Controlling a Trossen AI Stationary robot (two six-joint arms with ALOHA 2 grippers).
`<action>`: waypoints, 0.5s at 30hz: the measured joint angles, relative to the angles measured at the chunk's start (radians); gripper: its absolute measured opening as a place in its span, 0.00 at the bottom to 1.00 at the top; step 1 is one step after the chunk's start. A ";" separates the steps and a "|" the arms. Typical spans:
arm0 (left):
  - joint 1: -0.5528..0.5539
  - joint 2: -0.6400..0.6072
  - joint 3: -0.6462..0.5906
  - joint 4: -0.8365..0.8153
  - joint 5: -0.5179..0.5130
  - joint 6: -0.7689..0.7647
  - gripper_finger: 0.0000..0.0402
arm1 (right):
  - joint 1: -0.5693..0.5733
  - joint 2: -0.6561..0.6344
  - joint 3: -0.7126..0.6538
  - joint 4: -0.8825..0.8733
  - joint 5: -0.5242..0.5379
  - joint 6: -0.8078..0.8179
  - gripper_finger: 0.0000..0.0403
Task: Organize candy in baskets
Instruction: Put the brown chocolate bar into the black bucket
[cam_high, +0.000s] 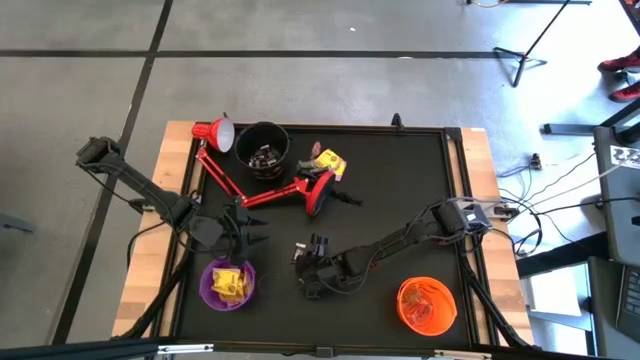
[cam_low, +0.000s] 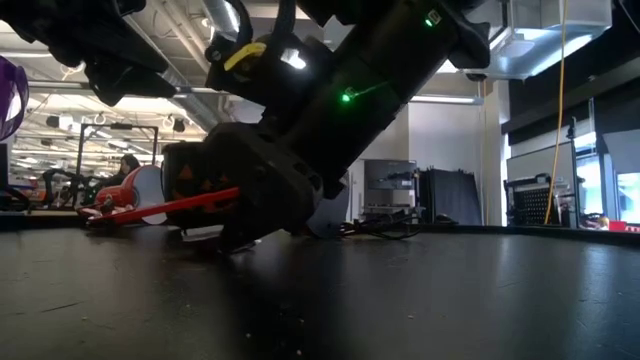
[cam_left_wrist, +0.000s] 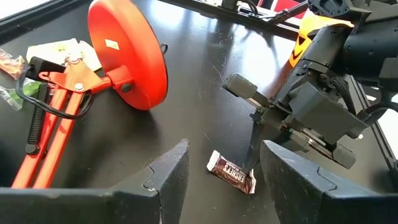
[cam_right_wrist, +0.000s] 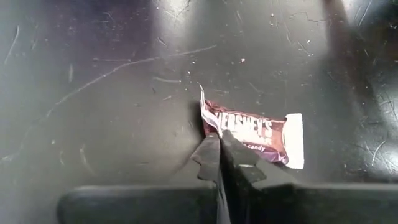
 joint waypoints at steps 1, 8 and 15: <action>0.000 0.000 0.000 0.000 0.006 0.000 0.47 | 0.000 -0.004 0.006 -0.008 0.000 -0.001 0.01; 0.000 0.000 0.000 0.000 0.042 0.004 0.47 | 0.008 -0.075 0.021 -0.071 0.012 0.007 0.00; 0.000 0.000 0.000 0.001 0.049 0.004 0.47 | 0.008 -0.162 0.022 -0.136 0.082 0.010 0.00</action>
